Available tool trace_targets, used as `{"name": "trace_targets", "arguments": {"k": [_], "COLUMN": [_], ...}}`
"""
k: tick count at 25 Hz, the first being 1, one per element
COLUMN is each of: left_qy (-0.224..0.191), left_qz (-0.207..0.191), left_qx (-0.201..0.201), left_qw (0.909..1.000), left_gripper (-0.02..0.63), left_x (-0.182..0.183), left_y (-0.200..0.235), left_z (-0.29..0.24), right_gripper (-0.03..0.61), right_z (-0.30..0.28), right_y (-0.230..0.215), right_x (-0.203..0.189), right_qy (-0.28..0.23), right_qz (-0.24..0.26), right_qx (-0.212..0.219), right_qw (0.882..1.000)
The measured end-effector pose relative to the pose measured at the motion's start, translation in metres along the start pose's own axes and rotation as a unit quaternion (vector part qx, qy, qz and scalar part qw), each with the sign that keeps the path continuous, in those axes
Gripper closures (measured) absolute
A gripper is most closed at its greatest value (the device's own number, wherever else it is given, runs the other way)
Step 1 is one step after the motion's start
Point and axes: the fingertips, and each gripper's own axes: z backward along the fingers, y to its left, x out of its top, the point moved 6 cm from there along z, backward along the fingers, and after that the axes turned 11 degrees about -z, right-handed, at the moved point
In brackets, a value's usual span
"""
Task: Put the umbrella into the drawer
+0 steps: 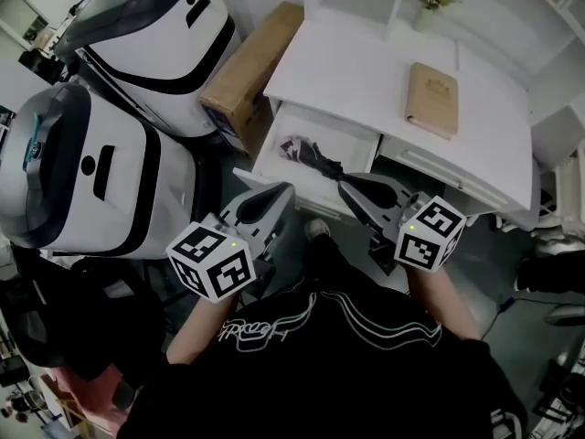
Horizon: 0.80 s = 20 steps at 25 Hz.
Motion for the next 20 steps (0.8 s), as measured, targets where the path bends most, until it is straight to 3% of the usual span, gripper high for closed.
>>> {"name": "trace_targets", "arguments": {"k": [8, 20], "left_qy": [0.0, 0.018], "left_qz": [0.009, 0.013], "left_qx": [-0.005, 0.003], "left_qw": [0.9999, 0.9997], "left_gripper": [0.586, 0.588], "left_x": [-0.004, -0.002], "left_y": [0.0, 0.007], "left_z": [-0.003, -0.02], "right_gripper": [0.532, 0.532], "right_z": [0.003, -0.001], "right_y": [-0.006, -0.017], "right_x": [-0.005, 0.001], "right_qy": [0.003, 0.015], "right_qz": [0.013, 0.024], "right_qx": [-0.026, -0.026], "right_qw": [1.0, 0.999]}}
